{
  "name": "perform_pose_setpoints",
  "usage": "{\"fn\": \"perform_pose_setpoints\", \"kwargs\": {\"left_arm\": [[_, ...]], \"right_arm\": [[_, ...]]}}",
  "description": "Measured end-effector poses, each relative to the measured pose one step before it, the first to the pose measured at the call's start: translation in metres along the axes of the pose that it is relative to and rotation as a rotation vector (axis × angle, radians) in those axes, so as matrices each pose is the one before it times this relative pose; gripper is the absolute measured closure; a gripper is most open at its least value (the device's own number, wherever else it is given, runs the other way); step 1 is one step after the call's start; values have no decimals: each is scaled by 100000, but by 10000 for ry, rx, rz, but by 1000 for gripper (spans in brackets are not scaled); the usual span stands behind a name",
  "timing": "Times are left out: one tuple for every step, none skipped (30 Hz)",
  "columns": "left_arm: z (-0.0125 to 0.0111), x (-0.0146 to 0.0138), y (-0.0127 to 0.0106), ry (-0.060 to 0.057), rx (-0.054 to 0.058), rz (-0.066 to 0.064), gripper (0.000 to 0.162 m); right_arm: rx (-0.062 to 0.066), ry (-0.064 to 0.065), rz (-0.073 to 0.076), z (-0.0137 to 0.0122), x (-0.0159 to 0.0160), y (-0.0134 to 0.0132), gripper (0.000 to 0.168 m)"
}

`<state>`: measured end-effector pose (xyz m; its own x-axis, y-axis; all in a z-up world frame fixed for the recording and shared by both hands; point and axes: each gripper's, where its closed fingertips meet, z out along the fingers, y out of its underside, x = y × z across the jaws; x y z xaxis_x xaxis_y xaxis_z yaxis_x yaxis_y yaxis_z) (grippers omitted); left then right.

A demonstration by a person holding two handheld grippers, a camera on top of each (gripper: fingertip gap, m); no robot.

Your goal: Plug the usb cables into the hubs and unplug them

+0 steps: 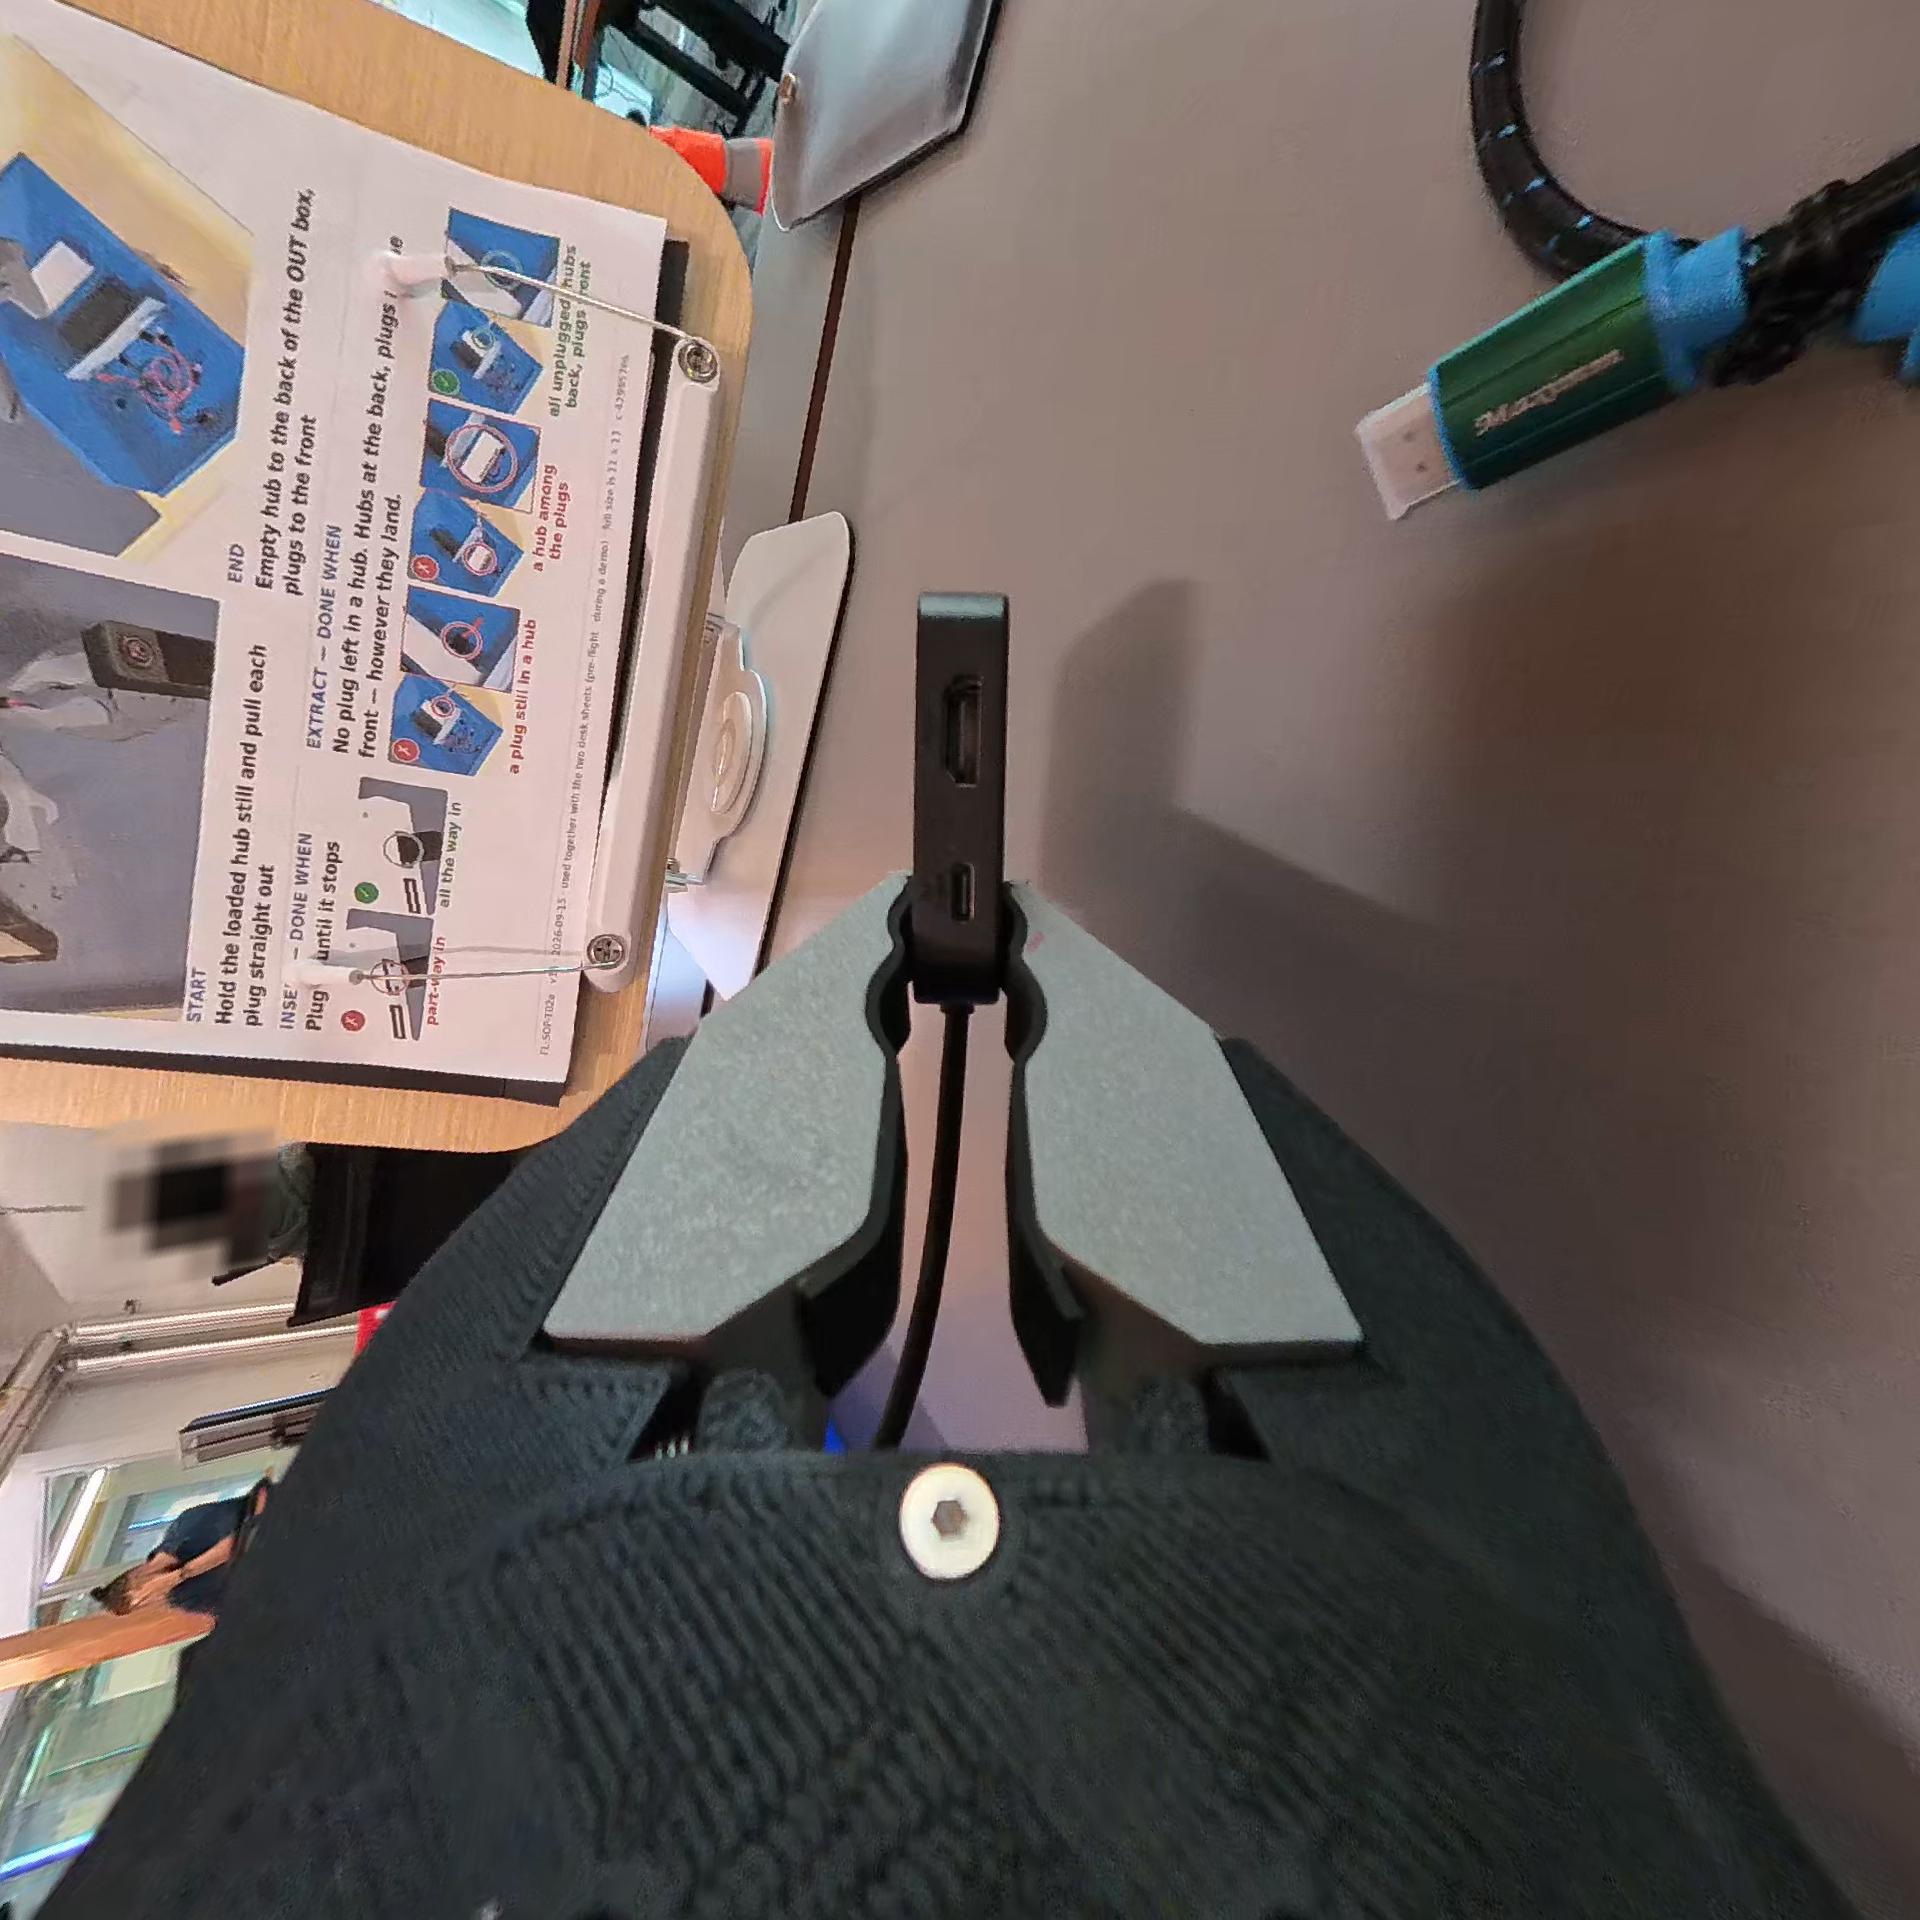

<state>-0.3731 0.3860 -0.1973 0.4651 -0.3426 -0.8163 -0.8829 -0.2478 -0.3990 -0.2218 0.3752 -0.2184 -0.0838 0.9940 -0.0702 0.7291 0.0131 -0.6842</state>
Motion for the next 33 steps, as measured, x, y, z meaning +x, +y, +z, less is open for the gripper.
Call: {"fn": "perform_pose_setpoints", "kwargs": {"left_arm": [[-28, -51, -4, 2, 28, -54, 151], [-33, -63, -16, -13, 24, -18, 151], [-23, -17, -39, 9, 26, -33, 151], [-34, 48, -88, 55, 56, -58, 151], [-50, 132, -141, 115, 86, -59, 151], [-100, 211, -214, 153, 130, -8, 151], [-150, 399, -384, 229, 243, 115, 151], [-231, 608, -657, 288, 414, 234, 151], [-209, 474, -763, 176, 482, 156, 151], [-88, 126, -474, 60, 240, -101, 151], [6, -28, -86, 60, -2, -215, 151], [8, -151, 129, 16, -60, -169, 151], [-10, -220, 256, -35, -76, -98, 151], [-33, -273, 358, -74, -117, -74, 150], [-32, -302, 399, -89, -144, -84, 151], [-2, -279, 391, -75, -155, -116, 151], [31, -274, 347, -77, -157, -152, 151], [44, -275, 339, -81, -157, -165, 151], [25, -229, 280, -52, -127, -165, 151], [3, -198, 183, -23, -34, -191, 151], [-38, -177, 25, 24, 88, -281, 151], [-76, -183, 21, 76, 121, -348, 151], [-77, -235, 105, 65, 66, -331, 151], [-81, -226, 158, 61, 18, -244, 151], [-64, -67, 182, 103, -8, -143, 151], [-31, 30, 146, 107, -22, -69, 151], [29, 121, 138, 111, -50, -26, 151], [61, 320, 109, 206, -69, -24, 151], [77, 435, 9, 271, -21, -45, 151], [70, 402, -79, 230, 50, -30, 151], [37, 238, -77, 128, 45, -21, 151], [30, 110, 13, 62, -4, -13, 151], [12, 33, 91, 34, -49, -2, 151]], "right_arm": [[25, -9, -497, 187, -237, -267, 131], [81, -83, -453, 224, -261, -370, 118], [106, -193, -479, 237, -366, -412, 107], [109, -191, -561, 223, -345, -438, 106], [94, 1, -666, 208, -71, -441, 107], [46, 193, -778, 159, 221, -379, 112], [-25, 270, -843, 155, 340, -264, 121], [-64, 305, -808, 156, 421, -182, 128], [-116, 227, -703, 182, 360, -116, 130], [-258, -73, -491, 126, -23, 79, 136], [-369, -409, -223, 26, -422, 197, 137], [-414, -611, -74, -90, -646, 268, 134], [-416, -488, -39, -165, -450, 318, 127], [-386, -215, -68, -180, -33, 368, 121], [-315, -111, -139, -155, 81, 318, 120], [-180, -100, -215, -87, 26, 104, 121], [-82, -22, -279, 19, 63, -124, 121], [-68, 39, -340, 142, 70, -221, 121], [-43, 18, -374, 244, -14, -326, 121], [74, -17, -344, 354, -116, -526, 123], [154, -103, -294, 429, -276, -562, 127], [31, -160, -274, 481, -326, -234, 132], [-156, -76, -248, 448, -123, 178, 135], [-169, -3, -204, 276, 85, 355, 141], [-83, 68, -125, 84, 271, 347, 144], [-107, 61, -42, -1, 331, 443, 147], [-126, -53, 13, -12, 204, 459, 149], [-86, -146, 39, -8, 65, 347, 151], [-119, -168, -4, -69, 10, 294, 153], [-175, -62, -54, -214, 153, 262, 155], [-56, 50, -23, -466, 341, 1, 156], [241, -5, 84, -696, 334, -435, 158], [408, -135, 189, -774, 197, -667, 159]]}}
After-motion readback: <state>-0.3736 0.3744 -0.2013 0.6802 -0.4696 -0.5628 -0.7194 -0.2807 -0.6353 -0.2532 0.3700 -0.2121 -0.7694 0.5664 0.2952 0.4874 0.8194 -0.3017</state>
